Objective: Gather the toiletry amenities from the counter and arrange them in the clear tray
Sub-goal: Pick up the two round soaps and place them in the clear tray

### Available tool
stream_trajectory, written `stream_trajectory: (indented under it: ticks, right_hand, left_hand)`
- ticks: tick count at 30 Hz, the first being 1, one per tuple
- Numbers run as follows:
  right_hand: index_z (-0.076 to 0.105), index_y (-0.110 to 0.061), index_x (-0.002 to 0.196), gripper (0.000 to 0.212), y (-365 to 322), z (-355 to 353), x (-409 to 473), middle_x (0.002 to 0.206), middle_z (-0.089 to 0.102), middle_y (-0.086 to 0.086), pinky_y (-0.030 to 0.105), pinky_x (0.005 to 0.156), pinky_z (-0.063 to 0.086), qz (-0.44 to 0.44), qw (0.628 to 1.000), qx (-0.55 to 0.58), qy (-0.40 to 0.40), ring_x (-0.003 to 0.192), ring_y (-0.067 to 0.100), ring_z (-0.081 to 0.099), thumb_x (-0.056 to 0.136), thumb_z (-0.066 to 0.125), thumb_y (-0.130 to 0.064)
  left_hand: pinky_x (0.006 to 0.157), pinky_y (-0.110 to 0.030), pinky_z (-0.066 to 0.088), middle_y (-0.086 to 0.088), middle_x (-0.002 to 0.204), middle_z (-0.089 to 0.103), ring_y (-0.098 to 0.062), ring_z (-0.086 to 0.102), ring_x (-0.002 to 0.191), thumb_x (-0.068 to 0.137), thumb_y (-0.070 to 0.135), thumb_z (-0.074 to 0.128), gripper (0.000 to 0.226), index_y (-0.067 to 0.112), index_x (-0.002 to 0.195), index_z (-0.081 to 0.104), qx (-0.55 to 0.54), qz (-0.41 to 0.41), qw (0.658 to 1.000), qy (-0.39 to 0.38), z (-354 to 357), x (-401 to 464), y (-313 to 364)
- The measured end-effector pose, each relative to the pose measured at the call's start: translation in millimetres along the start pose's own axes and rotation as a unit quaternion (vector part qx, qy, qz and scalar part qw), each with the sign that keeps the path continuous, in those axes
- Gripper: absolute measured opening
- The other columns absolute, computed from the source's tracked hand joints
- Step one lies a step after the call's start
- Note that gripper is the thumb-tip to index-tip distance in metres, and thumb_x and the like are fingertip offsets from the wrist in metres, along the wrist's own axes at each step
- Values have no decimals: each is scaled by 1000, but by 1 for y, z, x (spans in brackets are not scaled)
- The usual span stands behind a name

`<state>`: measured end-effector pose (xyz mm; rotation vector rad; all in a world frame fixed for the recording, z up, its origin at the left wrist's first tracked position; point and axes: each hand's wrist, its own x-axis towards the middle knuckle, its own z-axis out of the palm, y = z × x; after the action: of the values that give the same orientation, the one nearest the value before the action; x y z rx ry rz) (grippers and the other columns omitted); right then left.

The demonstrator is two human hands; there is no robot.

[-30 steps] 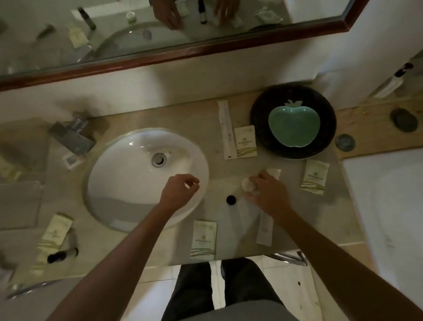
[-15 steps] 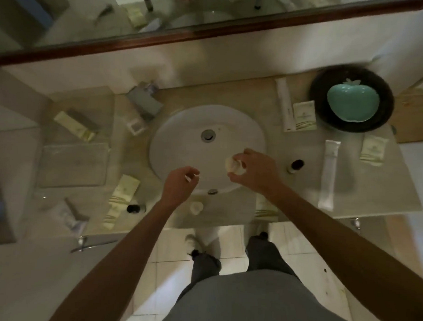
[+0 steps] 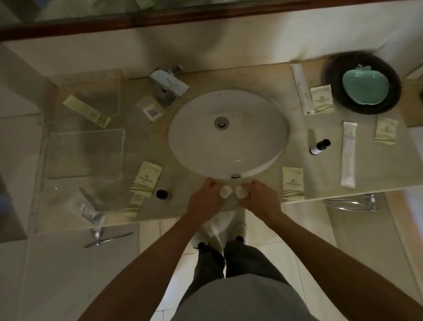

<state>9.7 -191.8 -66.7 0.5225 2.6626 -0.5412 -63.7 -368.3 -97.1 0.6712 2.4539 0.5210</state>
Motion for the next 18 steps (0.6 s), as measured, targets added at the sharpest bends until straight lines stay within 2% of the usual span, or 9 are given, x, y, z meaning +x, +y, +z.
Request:
stream_trajectory:
  ticks: [3,5,7,8,10,12,15,18]
  right_hand:
    - [64,-20,112,43,-2,4,-1,100,56,0,32,64,51,-18,998,-6,53,89,20,60,76,71,-43]
    - [68,-15,104,35,-7,9,0,101,59,3,32,61,51,-53,996,-25,74,91,20,59,80,71,-40]
    - [73,-15,96,24,-14,13,1,110,62,3,33,64,54,-88,993,-55,61,98,20,59,88,64,-37]
    - [74,-17,95,24,-16,17,3,116,62,3,33,68,55,-99,992,-54,56,102,19,59,91,60,-36]
    - [74,-19,102,24,-19,20,9,126,59,4,33,74,55,-116,991,-40,46,110,19,58,94,57,-33]
    - [72,-19,110,25,-22,17,15,128,57,6,33,78,55,-132,990,-31,26,115,20,55,95,57,-31]
    - [67,-18,121,31,-22,0,21,119,57,4,35,80,54,-141,990,-23,17,111,21,56,92,59,-28]
    - [63,-22,127,45,-6,-16,18,111,55,0,35,77,53,-100,995,-10,29,102,19,56,85,67,-37]
  left_hand:
    - [68,-35,53,1,128,47,-23,62,93,91,46,53,40,17,119,55,37,-6,999,25,3,2,2]
    - [64,-31,49,3,123,50,-22,63,90,91,50,51,41,19,117,57,69,-13,997,38,2,0,4]
    - [63,-30,41,4,111,52,-21,60,92,92,52,31,45,21,111,59,123,-7,992,18,4,-4,2]
    - [62,-30,38,3,105,53,-21,59,94,88,52,16,56,21,108,58,158,15,987,8,5,-6,0]
    - [58,-28,34,4,98,53,-19,59,94,80,53,4,68,22,107,58,206,35,978,-12,11,-8,-8]
    - [55,-26,31,6,99,52,-16,60,92,81,52,8,63,23,107,58,197,35,980,-11,10,-10,-13]
    - [54,-28,38,4,103,53,-17,63,86,91,47,41,35,20,106,58,185,19,983,9,-4,-12,-9]
    - [64,-36,54,5,115,51,-18,62,85,84,48,63,43,20,116,53,103,7,994,29,-16,-12,-3]
